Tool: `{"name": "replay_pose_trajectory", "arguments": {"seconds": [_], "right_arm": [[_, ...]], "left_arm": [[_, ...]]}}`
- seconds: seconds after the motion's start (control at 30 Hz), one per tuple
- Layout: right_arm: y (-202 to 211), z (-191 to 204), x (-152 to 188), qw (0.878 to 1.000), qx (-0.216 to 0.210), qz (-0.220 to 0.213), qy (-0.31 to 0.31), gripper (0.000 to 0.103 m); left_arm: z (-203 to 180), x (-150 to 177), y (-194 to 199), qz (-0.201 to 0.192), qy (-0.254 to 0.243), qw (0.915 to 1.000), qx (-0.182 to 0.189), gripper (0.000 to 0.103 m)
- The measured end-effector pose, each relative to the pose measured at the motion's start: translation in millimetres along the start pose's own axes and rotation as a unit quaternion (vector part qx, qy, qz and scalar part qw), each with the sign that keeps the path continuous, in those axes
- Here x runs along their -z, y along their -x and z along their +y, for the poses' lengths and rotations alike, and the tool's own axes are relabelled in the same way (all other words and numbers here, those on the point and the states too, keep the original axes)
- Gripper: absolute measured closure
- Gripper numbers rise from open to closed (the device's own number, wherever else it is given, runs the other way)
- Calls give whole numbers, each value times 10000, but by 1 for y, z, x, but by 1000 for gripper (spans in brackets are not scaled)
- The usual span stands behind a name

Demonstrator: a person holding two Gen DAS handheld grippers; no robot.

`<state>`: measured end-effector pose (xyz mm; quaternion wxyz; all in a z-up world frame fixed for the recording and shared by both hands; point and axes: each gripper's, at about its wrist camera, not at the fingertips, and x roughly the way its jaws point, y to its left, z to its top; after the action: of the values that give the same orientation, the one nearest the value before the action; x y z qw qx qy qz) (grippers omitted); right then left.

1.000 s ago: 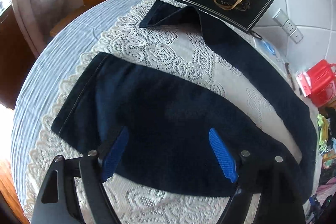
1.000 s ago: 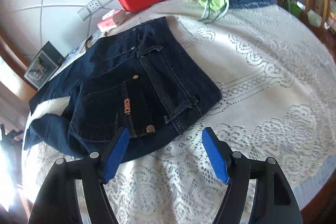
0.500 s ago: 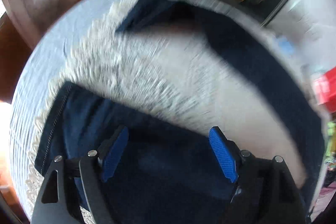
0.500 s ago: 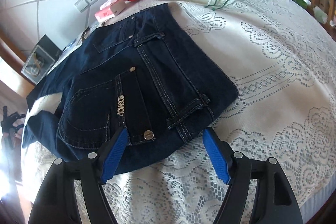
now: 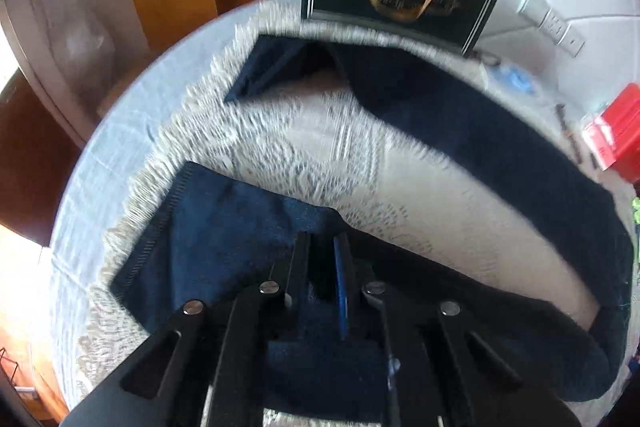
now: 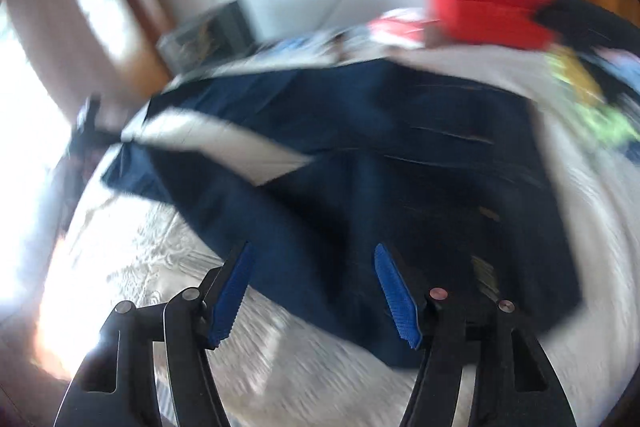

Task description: Fold clothes

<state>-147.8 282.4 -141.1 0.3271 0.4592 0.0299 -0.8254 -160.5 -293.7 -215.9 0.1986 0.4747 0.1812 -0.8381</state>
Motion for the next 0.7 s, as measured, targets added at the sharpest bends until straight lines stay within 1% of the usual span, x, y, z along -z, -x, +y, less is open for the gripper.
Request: {"name": "replay_pose_trajectory", "arguments": {"seconds": [0.03, 0.1, 0.13, 0.17, 0.23, 0.27, 0.3, 0.33, 0.37, 0.4, 0.43, 0.5, 0.53, 0.57, 0.63, 0.67, 0.7], "right_arm": [[-21, 12, -9, 9997, -86, 175, 176, 31], [-55, 30, -23, 9984, -85, 345, 449, 18], [-72, 39, -30, 9968, -143, 481, 628, 16], [-89, 48, -33, 9943, -229, 683, 785, 16], [-116, 62, -36, 9902, -347, 969, 944, 16], [-131, 69, -37, 9873, -330, 1150, 1047, 16], [-139, 76, -35, 9857, -239, 1231, 1128, 22], [-146, 82, -34, 9846, -22, 1245, 1230, 39], [-149, 85, -35, 9846, 255, 1201, 1244, 83], [-146, 85, -38, 9867, 373, 1056, 1176, 91], [-136, 83, -41, 9905, 208, 855, 1056, 92], [-123, 79, -40, 9927, -241, 801, 870, 92], [-121, 79, -35, 9905, -500, 946, 861, 92], [-122, 82, -29, 9878, -632, 1092, 909, 88], [-124, 79, -16, 9871, -590, 1229, 845, 81], [-127, 74, -13, 9873, -623, 1276, 711, 77], [-128, 68, -11, 9885, -624, 1265, 546, 75]], "left_arm": [[3, -4, 14, -125, -3, 9999, 67, 92], [1, -16, 41, -391, -66, 9991, 135, 92], [-1, -24, 54, -538, -113, 9984, 152, 92], [-6, -38, 70, -723, -182, 9970, 193, 92], [-16, -57, 90, -998, -300, 9944, 159, 93], [-26, -68, 106, -1287, -417, 9908, 59, 98], [-34, -75, 121, -1572, -537, 9860, -114, 101], [-39, -77, 136, -1803, -622, 9815, -147, 101], [-41, -80, 153, -2001, -629, 9777, 53, 101], [-39, -80, 160, -2011, -561, 9777, 234, 101], [-35, -77, 164, -1941, -524, 9789, 373, 101], [-25, -64, 159, -1709, -583, 9828, 390, 101], [-18, -58, 152, -1526, -542, 9854, 516, 101], [-9, -50, 137, -1176, -438, 9891, 769, 101], [-2, -42, 109, -631, -197, 9934, 940, 101], [-2, -40, 87, -324, -120, 9955, 886, 101], [-4, -39, 75, -188, -97, 9961, 856, 101]]}}
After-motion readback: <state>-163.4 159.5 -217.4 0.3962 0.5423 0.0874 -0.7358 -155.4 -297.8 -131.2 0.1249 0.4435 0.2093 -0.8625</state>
